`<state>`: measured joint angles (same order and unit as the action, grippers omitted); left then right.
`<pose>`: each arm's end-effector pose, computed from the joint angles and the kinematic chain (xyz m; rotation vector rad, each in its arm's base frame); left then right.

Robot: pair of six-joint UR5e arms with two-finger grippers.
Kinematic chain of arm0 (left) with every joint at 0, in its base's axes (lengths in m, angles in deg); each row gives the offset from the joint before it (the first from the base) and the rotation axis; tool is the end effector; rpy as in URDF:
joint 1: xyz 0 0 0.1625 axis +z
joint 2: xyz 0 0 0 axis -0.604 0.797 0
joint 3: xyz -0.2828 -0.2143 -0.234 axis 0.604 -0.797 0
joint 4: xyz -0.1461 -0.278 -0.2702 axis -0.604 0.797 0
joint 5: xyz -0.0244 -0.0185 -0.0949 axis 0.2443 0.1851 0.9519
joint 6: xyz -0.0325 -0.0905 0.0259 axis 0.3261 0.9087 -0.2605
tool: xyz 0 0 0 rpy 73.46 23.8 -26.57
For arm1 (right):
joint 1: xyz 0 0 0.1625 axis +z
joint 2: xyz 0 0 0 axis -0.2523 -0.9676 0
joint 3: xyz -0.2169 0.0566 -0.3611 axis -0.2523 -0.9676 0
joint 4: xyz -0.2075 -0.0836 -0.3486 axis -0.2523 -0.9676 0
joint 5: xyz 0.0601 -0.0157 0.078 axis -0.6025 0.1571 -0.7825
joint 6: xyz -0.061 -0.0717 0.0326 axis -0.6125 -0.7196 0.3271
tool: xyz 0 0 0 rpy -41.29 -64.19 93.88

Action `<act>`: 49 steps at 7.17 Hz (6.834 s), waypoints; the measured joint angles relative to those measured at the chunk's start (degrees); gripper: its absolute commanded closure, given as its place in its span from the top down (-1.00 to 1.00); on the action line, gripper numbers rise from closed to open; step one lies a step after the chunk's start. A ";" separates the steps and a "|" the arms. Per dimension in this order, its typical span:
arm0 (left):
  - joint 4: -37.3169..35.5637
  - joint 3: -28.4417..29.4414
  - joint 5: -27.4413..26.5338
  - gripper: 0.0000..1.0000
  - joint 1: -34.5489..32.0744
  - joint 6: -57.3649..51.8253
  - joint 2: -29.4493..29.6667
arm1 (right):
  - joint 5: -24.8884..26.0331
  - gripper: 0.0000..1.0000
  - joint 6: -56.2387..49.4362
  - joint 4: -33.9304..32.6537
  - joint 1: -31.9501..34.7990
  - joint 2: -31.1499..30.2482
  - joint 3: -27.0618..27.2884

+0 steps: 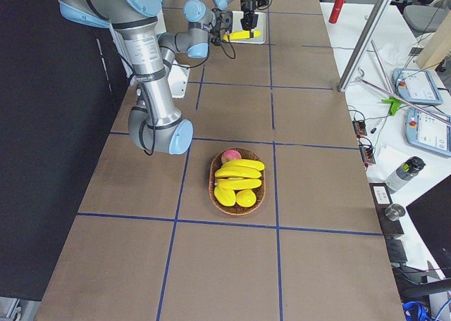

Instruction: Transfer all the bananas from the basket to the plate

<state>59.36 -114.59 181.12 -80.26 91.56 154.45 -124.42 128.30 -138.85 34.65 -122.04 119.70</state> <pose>0.3832 -0.4671 0.1698 -0.1788 1.3755 -0.4908 -0.4069 -0.2852 0.1029 0.2367 -1.5631 0.2377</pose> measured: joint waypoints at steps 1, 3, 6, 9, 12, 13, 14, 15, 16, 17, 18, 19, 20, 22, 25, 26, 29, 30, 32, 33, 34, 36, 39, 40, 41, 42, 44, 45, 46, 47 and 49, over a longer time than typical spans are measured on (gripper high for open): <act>-6.04 -0.01 0.18 -1.00 -2.63 -10.02 -2.44 | 0.17 1.00 -0.02 -0.23 0.28 -0.55 0.43; -11.54 -0.15 0.40 -1.00 -9.17 -32.38 -12.33 | 0.27 1.00 -0.12 -0.57 1.69 -2.72 0.69; -12.02 5.05 0.56 -1.00 -18.97 -56.07 -24.84 | -0.74 1.00 -1.01 -4.07 4.23 -5.57 0.58; -11.53 8.80 0.37 -1.00 -21.14 -58.56 -30.90 | -1.77 1.00 -2.18 -7.15 5.30 -5.29 0.63; -10.02 11.86 0.56 -1.00 -20.85 -53.95 -30.93 | -1.82 1.00 -2.22 -7.38 5.45 -5.36 1.27; -7.32 14.05 0.55 -1.00 -20.78 -52.78 -30.76 | -1.80 1.00 -2.23 -7.38 5.46 -5.34 1.29; -4.25 16.48 0.55 -1.00 -20.68 -51.78 -30.57 | -1.80 1.00 -2.24 -7.37 5.46 -5.34 1.28; -2.42 18.26 0.55 0.21 -20.55 -51.33 -30.21 | -1.69 1.00 -2.22 -7.38 5.44 -5.41 1.24; -1.53 19.44 0.55 0.99 -20.43 -51.18 -29.82 | -1.52 1.00 -2.21 -7.35 5.40 -5.47 1.20; -0.49 20.09 0.55 1.00 -20.39 -51.18 -29.74 | -1.35 1.00 -2.18 -7.33 5.35 -5.58 1.15; 1.11 20.42 0.53 1.00 -20.37 -51.24 -29.89 | -1.29 1.00 -2.16 -7.33 5.34 -5.70 1.11; 2.45 20.38 0.53 1.00 -20.36 -51.25 -30.03 | -1.44 1.00 -2.18 -7.33 5.41 -5.70 1.13; 2.99 19.63 0.64 1.00 -20.40 -51.23 -30.09 | -1.71 1.00 -2.21 -7.78 5.78 -5.72 1.35; 1.60 15.31 2.14 1.00 -20.83 -51.35 -30.11 | -7.20 1.00 -4.79 -15.27 10.68 -5.73 2.56; -7.42 4.72 4.77 1.00 -22.07 -51.59 -30.32 | -19.53 1.00 -20.45 -20.50 22.64 -16.17 5.08; -10.46 1.62 4.88 1.00 -22.12 -51.60 -30.37 | -23.18 1.00 -25.90 -20.66 26.73 -21.18 5.28; -14.43 -2.46 4.94 1.00 -21.98 -51.30 -30.05 | -27.76 1.00 -40.42 -20.18 34.17 -33.33 4.18; -14.51 -2.95 5.00 1.00 -21.92 -51.28 -29.99 | -28.06 1.00 -44.55 -20.11 35.79 -35.99 3.12; -14.46 -4.51 5.06 1.00 -21.59 -51.31 -30.13 | -32.21 0.99 -53.79 -20.05 40.28 -38.80 -1.54; -14.48 -4.96 5.02 1.00 -21.48 -51.28 -30.20 | -33.80 0.95 -55.57 -20.02 41.36 -39.13 -3.82; -14.47 -5.15 4.98 1.00 -21.46 -51.26 -30.23 | -34.50 0.81 -56.26 -20.00 41.78 -39.21 -6.07; -14.35 -5.61 4.97 1.00 -21.46 -51.31 -30.25 | -35.07 0.80 -56.66 -20.00 41.90 -39.21 -8.53; -14.31 -5.82 5.03 1.00 -21.41 -51.43 -30.33 | -35.30 0.75 -57.11 -19.99 41.65 -39.07 -10.60; -14.29 -5.83 5.03 1.00 -21.41 -51.48 -30.34 | -35.20 0.70 -57.22 -19.99 41.28 -39.01 -11.60; -14.28 -5.82 5.03 1.00 -21.40 -51.57 -30.37 | -35.09 0.53 -57.32 -19.98 40.79 -38.96 -12.22; -14.29 -5.79 5.01 1.00 -21.41 -51.64 -30.38 | -35.09 0.36 -57.37 -19.98 40.43 -38.92 -12.49; -14.33 -5.76 5.01 1.00 -21.41 -51.68 -30.38 | -35.13 0.32 -57.41 -19.98 40.08 -38.88 -12.70; -14.37 -5.76 5.02 1.00 -21.41 -51.69 -30.39 | -35.10 0.32 -57.45 -19.98 40.04 -38.85 -12.79; -14.39 -5.75 5.03 1.00 -21.41 -51.69 -30.39 | -35.08 0.28 -57.49 -19.98 40.01 -38.64 -12.97; -14.40 -5.75 5.03 1.00 -21.41 -51.69 -30.37 | -35.05 0.27 -57.53 -19.96 39.97 -38.12 -13.46; -14.42 -5.75 5.03 1.00 -21.41 -51.69 -30.35 | -34.99 -0.04 -57.65 -19.90 39.93 -37.20 -14.59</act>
<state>44.94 -120.34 186.15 -101.67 39.86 124.10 -159.41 70.65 -158.75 74.58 -159.24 105.10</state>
